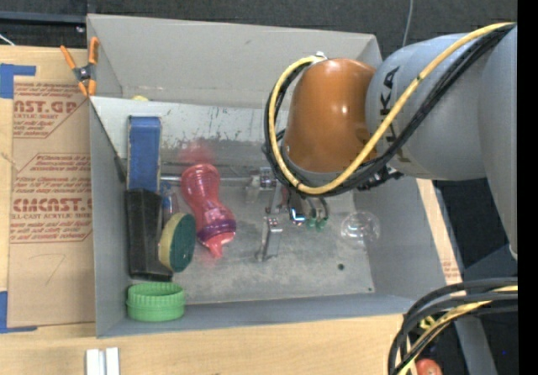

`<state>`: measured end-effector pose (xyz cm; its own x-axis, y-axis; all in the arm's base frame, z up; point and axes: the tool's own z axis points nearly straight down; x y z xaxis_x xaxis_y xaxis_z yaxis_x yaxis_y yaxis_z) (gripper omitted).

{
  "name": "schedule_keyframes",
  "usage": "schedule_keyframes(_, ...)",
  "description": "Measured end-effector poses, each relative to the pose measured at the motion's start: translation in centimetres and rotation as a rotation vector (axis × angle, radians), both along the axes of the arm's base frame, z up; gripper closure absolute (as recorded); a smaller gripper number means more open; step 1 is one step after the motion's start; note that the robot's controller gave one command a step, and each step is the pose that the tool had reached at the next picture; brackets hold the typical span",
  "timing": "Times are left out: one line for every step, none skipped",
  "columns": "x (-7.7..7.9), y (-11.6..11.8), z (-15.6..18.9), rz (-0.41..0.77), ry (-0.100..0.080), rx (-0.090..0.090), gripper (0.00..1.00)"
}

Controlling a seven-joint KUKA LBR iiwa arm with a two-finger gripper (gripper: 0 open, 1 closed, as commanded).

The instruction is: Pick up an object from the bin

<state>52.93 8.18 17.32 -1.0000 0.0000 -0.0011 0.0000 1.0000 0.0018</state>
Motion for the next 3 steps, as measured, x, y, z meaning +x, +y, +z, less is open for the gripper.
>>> schedule_keyframes(0.0,0.0,0.0,0.0,0.0,0.0,0.0)
schedule_keyframes(-1.6,7.8,-4.4,-0.171,-0.002,0.004,0.0)
schedule_keyframes(-4.6,0.0,-4.7,0.0,-0.004,-0.003,0.0)
